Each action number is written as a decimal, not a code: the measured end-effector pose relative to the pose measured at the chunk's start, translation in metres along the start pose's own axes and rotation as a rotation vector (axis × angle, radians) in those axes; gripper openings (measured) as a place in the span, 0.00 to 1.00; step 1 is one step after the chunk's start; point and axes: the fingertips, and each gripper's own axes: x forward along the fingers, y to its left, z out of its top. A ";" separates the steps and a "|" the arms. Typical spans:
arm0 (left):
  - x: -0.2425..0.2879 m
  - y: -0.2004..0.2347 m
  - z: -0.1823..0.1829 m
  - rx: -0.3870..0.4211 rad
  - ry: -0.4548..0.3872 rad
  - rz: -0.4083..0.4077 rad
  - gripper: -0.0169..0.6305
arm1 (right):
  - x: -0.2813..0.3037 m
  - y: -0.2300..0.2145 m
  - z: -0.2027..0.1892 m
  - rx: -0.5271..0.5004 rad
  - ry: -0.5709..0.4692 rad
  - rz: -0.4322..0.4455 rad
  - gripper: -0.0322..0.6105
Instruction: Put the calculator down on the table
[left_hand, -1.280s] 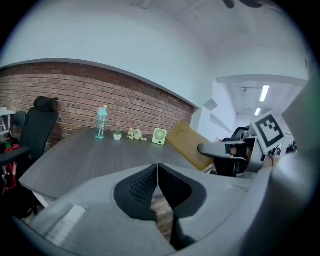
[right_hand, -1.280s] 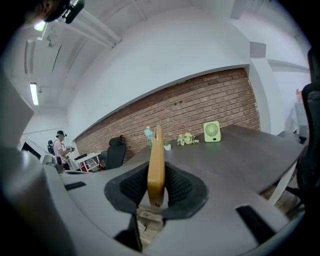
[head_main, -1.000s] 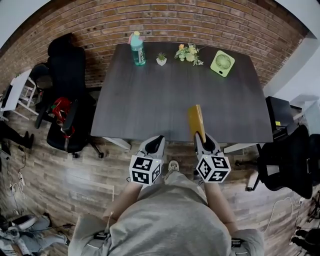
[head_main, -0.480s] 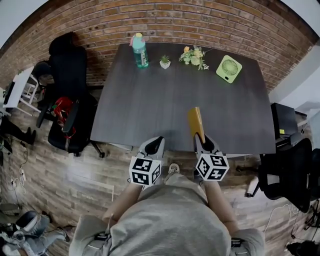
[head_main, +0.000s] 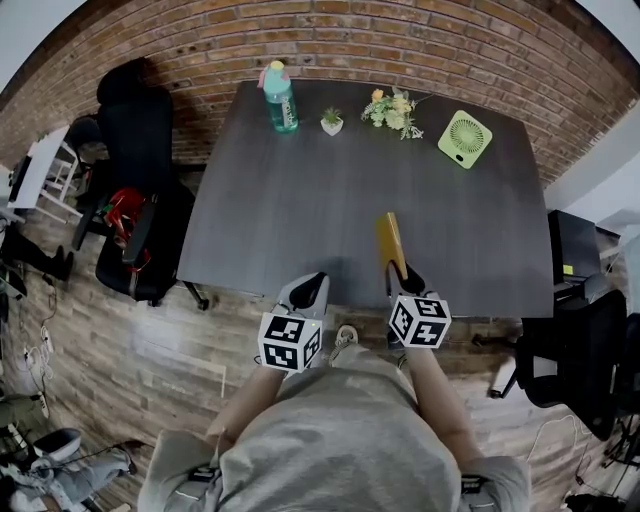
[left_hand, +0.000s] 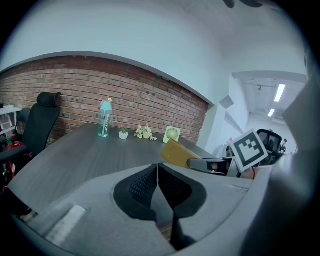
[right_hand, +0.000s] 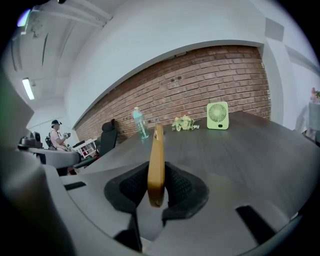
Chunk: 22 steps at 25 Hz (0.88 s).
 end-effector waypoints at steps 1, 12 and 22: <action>0.002 0.000 0.000 -0.002 0.001 0.001 0.06 | 0.004 -0.003 -0.002 0.000 0.009 -0.001 0.18; 0.020 0.003 0.008 -0.003 -0.004 0.021 0.06 | 0.041 -0.025 -0.025 -0.007 0.100 -0.007 0.18; 0.028 0.002 0.008 0.003 0.000 0.030 0.06 | 0.056 -0.039 -0.043 -0.012 0.166 -0.016 0.18</action>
